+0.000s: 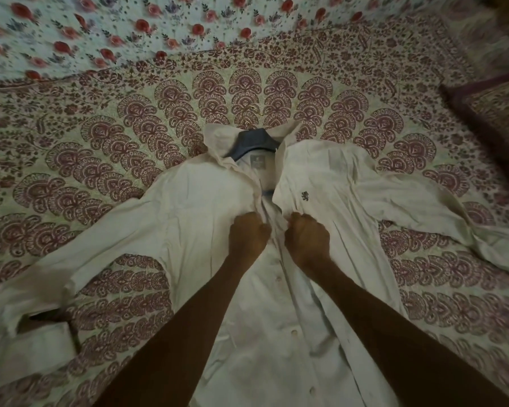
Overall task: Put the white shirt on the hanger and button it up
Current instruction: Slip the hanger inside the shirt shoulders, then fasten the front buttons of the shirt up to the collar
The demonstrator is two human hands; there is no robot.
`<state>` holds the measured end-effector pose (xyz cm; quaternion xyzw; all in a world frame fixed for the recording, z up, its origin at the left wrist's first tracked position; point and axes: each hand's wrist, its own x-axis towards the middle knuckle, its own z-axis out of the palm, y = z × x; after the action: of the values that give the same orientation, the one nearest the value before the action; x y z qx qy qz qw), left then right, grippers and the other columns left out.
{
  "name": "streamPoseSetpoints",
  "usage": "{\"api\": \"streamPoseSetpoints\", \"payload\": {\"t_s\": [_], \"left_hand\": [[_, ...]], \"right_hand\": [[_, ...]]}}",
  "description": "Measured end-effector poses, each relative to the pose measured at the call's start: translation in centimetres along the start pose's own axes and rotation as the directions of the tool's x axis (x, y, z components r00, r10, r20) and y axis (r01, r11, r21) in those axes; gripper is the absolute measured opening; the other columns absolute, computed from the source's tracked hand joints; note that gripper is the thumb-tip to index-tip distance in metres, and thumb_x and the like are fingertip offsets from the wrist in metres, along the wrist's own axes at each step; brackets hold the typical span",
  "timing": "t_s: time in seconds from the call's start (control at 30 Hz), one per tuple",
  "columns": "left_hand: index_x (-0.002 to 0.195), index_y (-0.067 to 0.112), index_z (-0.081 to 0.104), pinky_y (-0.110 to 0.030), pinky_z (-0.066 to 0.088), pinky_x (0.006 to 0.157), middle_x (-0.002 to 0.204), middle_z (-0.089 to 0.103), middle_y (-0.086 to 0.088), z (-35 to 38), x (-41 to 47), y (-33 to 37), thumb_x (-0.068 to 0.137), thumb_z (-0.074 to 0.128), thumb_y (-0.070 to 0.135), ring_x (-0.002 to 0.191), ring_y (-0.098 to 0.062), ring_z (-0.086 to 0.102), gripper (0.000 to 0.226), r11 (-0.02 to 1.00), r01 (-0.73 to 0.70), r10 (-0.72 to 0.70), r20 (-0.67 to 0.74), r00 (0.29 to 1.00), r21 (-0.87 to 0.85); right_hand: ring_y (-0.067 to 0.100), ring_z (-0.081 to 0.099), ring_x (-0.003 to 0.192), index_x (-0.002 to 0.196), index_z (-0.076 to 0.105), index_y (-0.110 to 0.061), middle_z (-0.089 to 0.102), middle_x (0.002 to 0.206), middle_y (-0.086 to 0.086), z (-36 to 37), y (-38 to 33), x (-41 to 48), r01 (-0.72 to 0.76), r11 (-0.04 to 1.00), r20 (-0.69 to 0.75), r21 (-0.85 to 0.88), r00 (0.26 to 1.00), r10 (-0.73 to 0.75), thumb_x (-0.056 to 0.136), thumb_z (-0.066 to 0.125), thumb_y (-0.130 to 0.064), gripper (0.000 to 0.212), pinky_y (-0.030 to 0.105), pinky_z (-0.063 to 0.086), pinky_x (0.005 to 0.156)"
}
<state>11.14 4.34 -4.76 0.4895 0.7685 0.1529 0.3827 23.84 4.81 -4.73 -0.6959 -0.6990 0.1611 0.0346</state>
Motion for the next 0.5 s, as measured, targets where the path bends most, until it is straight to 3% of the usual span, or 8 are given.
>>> {"api": "streamPoseSetpoints", "payload": {"t_s": [0.07,0.13,0.23,0.37,0.5], "left_hand": [[0.064,0.007,0.065,-0.038,0.059,0.069,0.069,0.071,-0.013,-0.2,-0.1,0.4,0.083,0.066,0.019,0.065,-0.025,0.069,0.022,0.977,0.054,-0.035,0.095,0.995,-0.204],[0.068,0.011,0.069,-0.043,0.059,0.079,0.075,0.074,-0.012,0.0,0.1,-0.1,0.079,0.062,0.021,0.076,-0.029,0.072,0.016,0.971,0.051,-0.021,0.132,0.991,-0.235],[0.070,0.018,0.068,-0.037,0.057,0.085,0.084,0.075,-0.006,0.3,-1.4,-1.1,0.082,0.057,0.011,0.085,-0.025,0.071,0.018,0.957,0.101,-0.082,0.081,0.993,-0.271],[0.079,0.017,0.065,-0.022,0.048,0.075,0.091,0.073,-0.002,0.9,-5.5,-1.6,0.088,0.052,0.008,0.088,-0.020,0.067,0.018,0.990,-0.016,0.014,-0.014,1.000,-0.143],[0.080,0.011,0.063,-0.037,0.054,0.077,0.083,0.071,-0.005,3.0,-11.0,-3.0,0.092,0.052,0.014,0.084,-0.026,0.066,0.016,0.992,-0.124,0.124,0.070,0.990,-0.001]], "right_hand": [[0.029,0.069,0.085,0.092,0.072,-0.011,0.072,0.090,0.009,-0.5,0.2,0.5,-0.073,0.987,0.098,0.141,0.993,0.059,0.091,0.050,-0.024,0.026,0.028,0.050,0.069],[0.025,0.070,0.091,0.093,0.076,-0.013,0.075,0.097,0.005,-1.0,0.4,0.9,-0.107,0.962,0.206,0.251,0.977,0.055,0.090,0.054,-0.019,0.023,0.022,0.048,0.072],[0.025,0.068,0.103,0.105,0.075,-0.014,0.074,0.110,0.004,-1.9,1.3,-0.2,-0.153,0.941,0.181,0.301,0.978,0.101,0.091,0.052,-0.009,0.027,0.027,0.051,0.088],[0.023,0.069,0.098,0.101,0.073,-0.018,0.074,0.108,0.001,-2.8,2.6,-4.2,-0.254,0.919,0.206,0.300,0.958,0.198,0.090,0.056,-0.018,0.020,0.031,0.054,0.088],[0.030,0.069,0.090,0.095,0.068,-0.014,0.071,0.097,0.009,-2.7,4.5,-11.4,-0.233,0.966,0.334,0.110,0.924,0.185,0.087,0.059,-0.029,0.019,0.034,0.056,0.076]]}}
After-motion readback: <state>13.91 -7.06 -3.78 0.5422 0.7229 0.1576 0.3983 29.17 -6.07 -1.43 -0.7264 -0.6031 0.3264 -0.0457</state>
